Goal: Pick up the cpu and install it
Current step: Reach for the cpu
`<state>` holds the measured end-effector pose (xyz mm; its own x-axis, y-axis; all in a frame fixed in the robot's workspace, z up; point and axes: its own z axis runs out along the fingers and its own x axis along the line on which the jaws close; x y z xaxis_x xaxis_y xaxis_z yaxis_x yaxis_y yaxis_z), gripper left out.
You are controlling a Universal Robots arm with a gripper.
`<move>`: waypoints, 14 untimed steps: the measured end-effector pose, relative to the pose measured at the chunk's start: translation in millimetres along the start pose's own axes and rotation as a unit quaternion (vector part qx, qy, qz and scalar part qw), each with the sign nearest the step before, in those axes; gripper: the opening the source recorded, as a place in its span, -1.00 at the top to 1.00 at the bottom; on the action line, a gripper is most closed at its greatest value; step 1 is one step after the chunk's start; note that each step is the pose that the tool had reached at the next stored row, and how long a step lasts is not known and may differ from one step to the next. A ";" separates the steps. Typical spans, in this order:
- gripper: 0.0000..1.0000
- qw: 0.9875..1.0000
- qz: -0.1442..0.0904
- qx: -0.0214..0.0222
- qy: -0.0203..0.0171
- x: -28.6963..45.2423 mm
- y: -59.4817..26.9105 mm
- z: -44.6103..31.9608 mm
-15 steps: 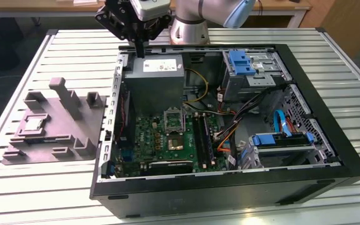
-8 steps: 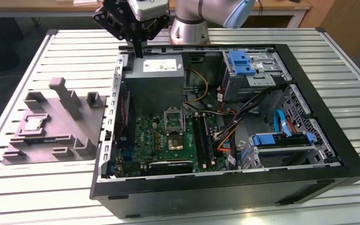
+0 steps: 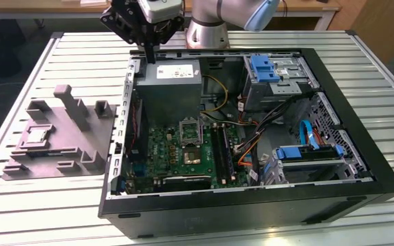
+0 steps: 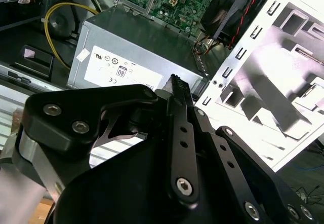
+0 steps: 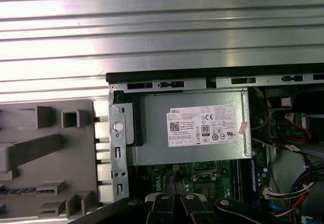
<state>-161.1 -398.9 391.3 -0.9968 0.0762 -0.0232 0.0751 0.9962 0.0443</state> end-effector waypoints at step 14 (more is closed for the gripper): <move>0.79 1.000 0.000 0.000 0.000 3.9 -0.3 0.4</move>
<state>-165.0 -398.9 390.8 -0.9968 0.0762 -0.0232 0.0751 0.9962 0.0443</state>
